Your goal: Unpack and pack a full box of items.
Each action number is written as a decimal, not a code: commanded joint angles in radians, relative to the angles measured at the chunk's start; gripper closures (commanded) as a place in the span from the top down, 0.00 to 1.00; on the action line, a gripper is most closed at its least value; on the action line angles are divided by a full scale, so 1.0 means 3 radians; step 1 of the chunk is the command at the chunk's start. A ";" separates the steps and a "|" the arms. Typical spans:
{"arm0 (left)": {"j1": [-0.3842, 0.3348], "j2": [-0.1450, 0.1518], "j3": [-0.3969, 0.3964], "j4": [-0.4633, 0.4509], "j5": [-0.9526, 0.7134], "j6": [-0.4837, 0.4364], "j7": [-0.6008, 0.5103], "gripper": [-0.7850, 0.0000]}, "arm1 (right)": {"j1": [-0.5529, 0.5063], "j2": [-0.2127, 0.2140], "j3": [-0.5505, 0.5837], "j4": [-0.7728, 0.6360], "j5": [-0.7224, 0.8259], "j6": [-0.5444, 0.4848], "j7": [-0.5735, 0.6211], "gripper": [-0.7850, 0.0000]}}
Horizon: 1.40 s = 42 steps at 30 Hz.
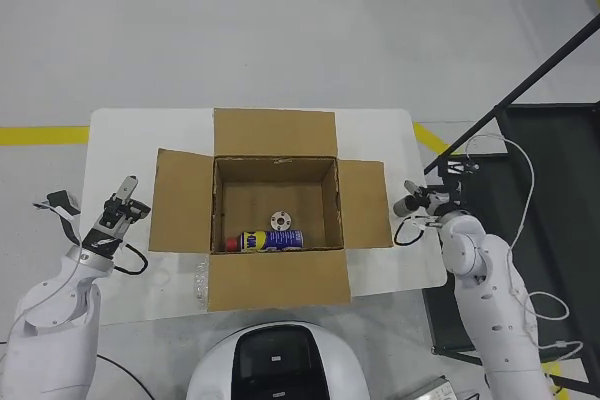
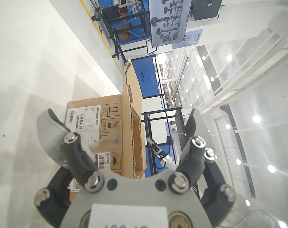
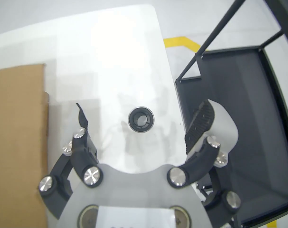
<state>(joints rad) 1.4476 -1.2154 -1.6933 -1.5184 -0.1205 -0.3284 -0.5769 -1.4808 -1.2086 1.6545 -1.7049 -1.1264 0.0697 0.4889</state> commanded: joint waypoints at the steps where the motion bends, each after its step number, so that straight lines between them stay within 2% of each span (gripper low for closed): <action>1: 0.0000 0.0000 0.0000 0.0000 0.0000 0.0000 0.0000 1.00 | -0.0006 0.0011 -0.0013 -0.0229 -0.0129 -0.0075 0.0078 1.00; 6: 0.0000 0.0000 0.0000 0.0000 0.0000 0.0000 0.0000 1.00 | 0.0011 0.0025 -0.0198 -0.0719 -0.0334 -0.0398 0.0230 1.00; 9: 0.0000 0.0000 0.0000 0.0000 0.0000 0.0000 0.0000 1.00 | 0.0068 0.0030 -0.0391 -0.0904 -0.0333 -0.0723 0.0332 1.00; 12: 0.0000 0.0000 0.0000 0.0000 0.0000 0.0000 0.0000 1.00 | 0.0197 0.0038 -0.0624 -0.0943 -0.0316 -0.1156 0.0502 1.00; 15: 0.0000 0.0000 0.0000 0.0000 0.0000 0.0000 0.0000 1.00 | 0.0365 0.0034 -0.0883 -0.0885 -0.0337 -0.1404 0.0675 1.00; 24: 0.0000 0.0000 0.0000 0.0000 0.0000 0.0000 0.0000 1.00 | 0.0793 -0.0030 -0.1507 -0.0414 -0.0259 -0.1458 0.0970 1.00; 42: 0.0000 0.0000 0.0000 0.0000 0.0000 0.0000 0.0000 1.00 | 0.0793 -0.0030 -0.1507 -0.0414 -0.0259 -0.1458 0.0970 1.00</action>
<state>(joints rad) 1.4476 -1.2154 -1.6933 -1.5184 -0.1205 -0.3284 -0.5769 -1.2429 -1.2175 1.2025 -1.8290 -1.2041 -0.3676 0.7800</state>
